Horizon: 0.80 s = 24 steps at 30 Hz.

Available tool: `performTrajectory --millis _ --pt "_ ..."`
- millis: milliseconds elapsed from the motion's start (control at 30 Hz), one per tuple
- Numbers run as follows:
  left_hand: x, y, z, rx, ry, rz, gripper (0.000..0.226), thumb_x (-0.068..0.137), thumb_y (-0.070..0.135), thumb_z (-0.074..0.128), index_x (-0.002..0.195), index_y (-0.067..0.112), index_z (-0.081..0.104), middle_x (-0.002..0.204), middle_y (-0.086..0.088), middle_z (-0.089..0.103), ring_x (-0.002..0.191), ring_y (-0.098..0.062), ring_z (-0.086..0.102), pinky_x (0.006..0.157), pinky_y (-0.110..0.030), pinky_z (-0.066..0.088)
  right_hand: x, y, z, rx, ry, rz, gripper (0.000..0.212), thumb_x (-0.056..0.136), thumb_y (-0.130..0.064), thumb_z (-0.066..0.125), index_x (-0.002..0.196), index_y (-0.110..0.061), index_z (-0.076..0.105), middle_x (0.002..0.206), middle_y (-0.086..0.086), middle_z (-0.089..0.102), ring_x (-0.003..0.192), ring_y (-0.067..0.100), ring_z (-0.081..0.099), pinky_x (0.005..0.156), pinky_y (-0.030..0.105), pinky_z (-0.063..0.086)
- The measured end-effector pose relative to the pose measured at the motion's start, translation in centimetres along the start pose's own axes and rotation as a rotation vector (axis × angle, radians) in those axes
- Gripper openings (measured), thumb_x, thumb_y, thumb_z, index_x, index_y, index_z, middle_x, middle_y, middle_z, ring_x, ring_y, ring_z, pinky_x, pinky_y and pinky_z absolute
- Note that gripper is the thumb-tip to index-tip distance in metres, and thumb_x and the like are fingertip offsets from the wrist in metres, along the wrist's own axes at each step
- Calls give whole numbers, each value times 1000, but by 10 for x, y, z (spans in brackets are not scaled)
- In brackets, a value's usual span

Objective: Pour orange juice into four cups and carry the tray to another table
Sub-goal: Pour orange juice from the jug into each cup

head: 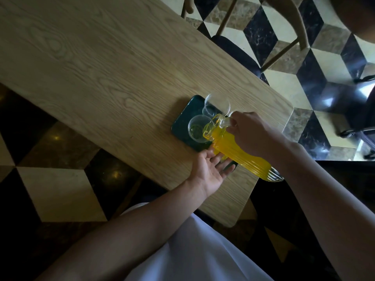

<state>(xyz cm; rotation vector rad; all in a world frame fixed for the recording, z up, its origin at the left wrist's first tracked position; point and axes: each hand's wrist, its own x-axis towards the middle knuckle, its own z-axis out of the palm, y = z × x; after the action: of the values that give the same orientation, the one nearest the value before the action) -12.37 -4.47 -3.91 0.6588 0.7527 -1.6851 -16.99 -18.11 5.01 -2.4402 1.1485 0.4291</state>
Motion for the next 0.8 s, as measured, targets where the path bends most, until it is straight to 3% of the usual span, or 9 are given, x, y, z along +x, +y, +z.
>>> performTrajectory --millis 333,433,533,700,800 --pt "1 0 -2 8 -1 -24 61 92 16 40 152 28 35 159 -14 32 136 -40 44 95 -51 52 4 2 3 -13 8 23 35 94 -25 59 67 -22 38 72 -1 50 61 23 51 60 42 52" --pt "1 0 -3 22 -2 -22 60 92 17 41 151 28 36 158 -14 34 120 -37 56 93 -50 54 6 2 5 -34 -5 17 28 94 -22 60 71 -19 44 70 -3 48 58 14 48 52 31 43" --pt "1 0 -4 13 -5 -21 60 93 17 41 151 28 36 158 -14 34 108 -35 60 89 -50 56 6 2 5 -21 -9 24 26 94 -23 60 73 -17 46 70 -3 48 57 14 47 53 33 42" --pt "-1 -1 -3 9 -22 -28 62 92 16 41 152 28 33 159 -15 32 107 -36 60 84 -49 58 6 -2 2 -21 -22 30 26 94 -22 59 72 -18 46 72 -2 49 56 14 47 52 32 41" --pt "-2 0 -2 -1 -32 -35 63 92 15 40 153 28 33 159 -15 32 124 -39 54 92 -50 55 7 -4 0 -32 -26 36 26 93 -22 60 71 -18 47 72 1 52 56 16 49 53 33 44"
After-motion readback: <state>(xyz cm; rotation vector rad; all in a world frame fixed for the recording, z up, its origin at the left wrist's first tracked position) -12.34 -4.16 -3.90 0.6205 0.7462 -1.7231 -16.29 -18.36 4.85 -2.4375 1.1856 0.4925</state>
